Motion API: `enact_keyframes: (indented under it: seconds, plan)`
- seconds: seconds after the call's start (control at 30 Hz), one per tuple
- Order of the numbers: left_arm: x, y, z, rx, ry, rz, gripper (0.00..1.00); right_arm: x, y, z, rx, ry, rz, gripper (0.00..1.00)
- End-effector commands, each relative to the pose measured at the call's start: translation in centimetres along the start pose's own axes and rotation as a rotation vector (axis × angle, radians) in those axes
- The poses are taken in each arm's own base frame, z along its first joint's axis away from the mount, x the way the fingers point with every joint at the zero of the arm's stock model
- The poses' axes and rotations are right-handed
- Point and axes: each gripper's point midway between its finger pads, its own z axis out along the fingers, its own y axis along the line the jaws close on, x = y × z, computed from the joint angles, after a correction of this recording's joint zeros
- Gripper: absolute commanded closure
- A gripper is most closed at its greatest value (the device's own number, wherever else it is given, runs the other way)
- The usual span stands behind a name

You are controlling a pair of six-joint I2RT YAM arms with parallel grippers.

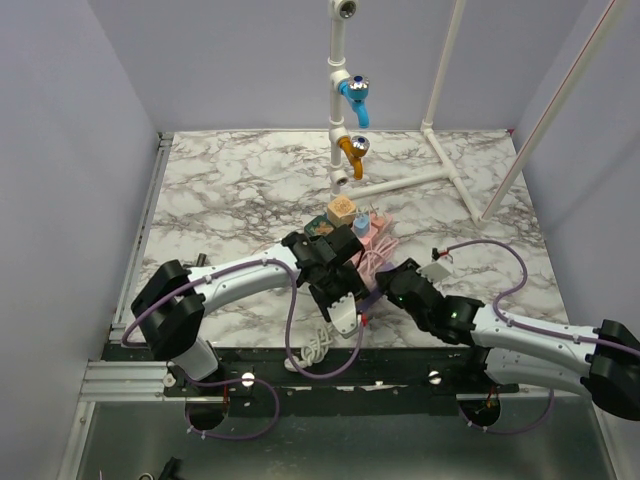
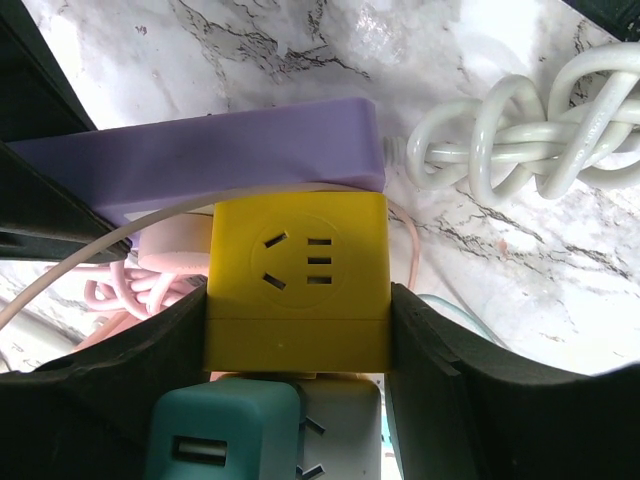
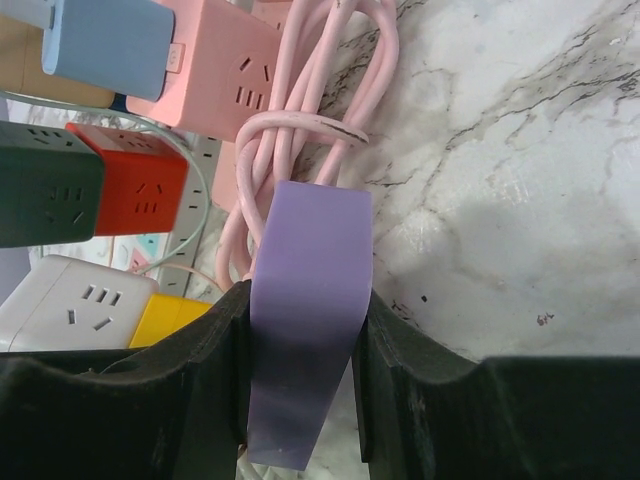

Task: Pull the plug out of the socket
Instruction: Remove the plug from the socket.

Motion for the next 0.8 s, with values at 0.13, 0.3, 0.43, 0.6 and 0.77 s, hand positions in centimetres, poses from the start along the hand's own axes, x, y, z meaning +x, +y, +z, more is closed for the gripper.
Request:
enact_keyframes:
  seconds: [0.13,0.3,0.43,0.6,0.77]
  plan:
    - [0.2,5.2,-5.3,-0.270,0.071,0.070,1.00,1.8,-7.6,-0.3,0.209,0.064,-0.300,0.99]
    - [0.4,5.9,-7.0,-0.303,0.094,0.092,1.00,2.0,-7.4,-0.2,0.205,0.064,-0.333,0.99]
    - [0.0,5.5,-7.0,-0.277,0.081,0.123,1.00,2.1,-7.1,-0.2,0.219,0.056,-0.362,0.99]
    - [-0.3,4.5,-7.0,-0.260,0.076,0.123,1.00,1.8,-7.4,-0.6,0.232,0.041,-0.306,0.99]
    - [-0.4,3.2,-8.0,-0.257,0.097,0.121,1.00,1.2,-6.8,-1.1,0.192,0.028,-0.248,0.95]
